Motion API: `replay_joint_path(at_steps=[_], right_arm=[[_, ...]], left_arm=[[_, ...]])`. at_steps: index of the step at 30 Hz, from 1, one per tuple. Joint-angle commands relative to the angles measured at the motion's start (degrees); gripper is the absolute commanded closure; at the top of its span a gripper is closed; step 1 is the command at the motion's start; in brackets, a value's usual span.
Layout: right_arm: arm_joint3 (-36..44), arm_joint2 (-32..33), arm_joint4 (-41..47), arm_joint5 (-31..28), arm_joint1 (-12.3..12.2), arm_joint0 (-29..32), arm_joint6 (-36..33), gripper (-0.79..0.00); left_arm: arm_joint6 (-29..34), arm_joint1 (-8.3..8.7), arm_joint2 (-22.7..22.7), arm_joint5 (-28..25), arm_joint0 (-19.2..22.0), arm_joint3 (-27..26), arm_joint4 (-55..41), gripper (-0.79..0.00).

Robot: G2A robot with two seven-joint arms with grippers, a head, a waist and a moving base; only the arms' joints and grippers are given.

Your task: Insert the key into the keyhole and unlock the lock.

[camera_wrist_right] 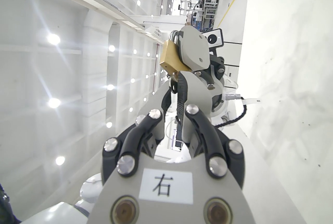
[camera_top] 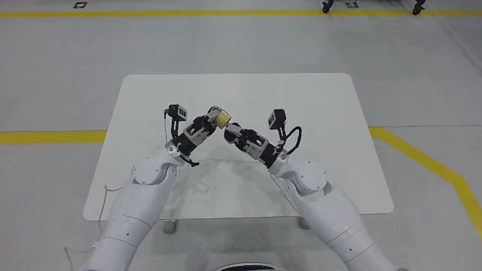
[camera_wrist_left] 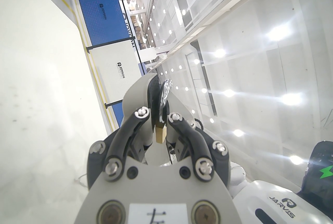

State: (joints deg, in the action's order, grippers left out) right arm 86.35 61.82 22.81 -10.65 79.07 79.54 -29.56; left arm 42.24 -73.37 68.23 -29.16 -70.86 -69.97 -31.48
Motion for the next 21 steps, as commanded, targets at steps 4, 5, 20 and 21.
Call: replay_joint_path(at_steps=[4, 5, 20, 21], right_arm=[[-1.15, 0.22, 6.45, 1.96, 0.07, -0.35, -3.43, 0.000], [-1.37, 0.30, 7.97, 2.52, 0.09, -0.40, -4.22, 0.000], [-6.06, 1.95, 27.61, 10.96, 0.45, -2.06, -11.80, 0.000], [-6.09, 1.79, 27.83, 11.05, 0.47, -2.03, -12.00, 0.000]], left_arm=[[0.08, 0.01, 0.09, 0.03, -0.03, -0.11, 0.28, 0.000], [0.15, 0.01, 0.09, -0.02, -0.04, -0.16, 0.26, 0.000], [1.79, -0.03, 0.12, -1.68, 0.12, -0.26, 0.00, 0.000], [1.80, -0.04, 0.14, -1.72, 0.14, -0.22, -0.05, 0.000]])
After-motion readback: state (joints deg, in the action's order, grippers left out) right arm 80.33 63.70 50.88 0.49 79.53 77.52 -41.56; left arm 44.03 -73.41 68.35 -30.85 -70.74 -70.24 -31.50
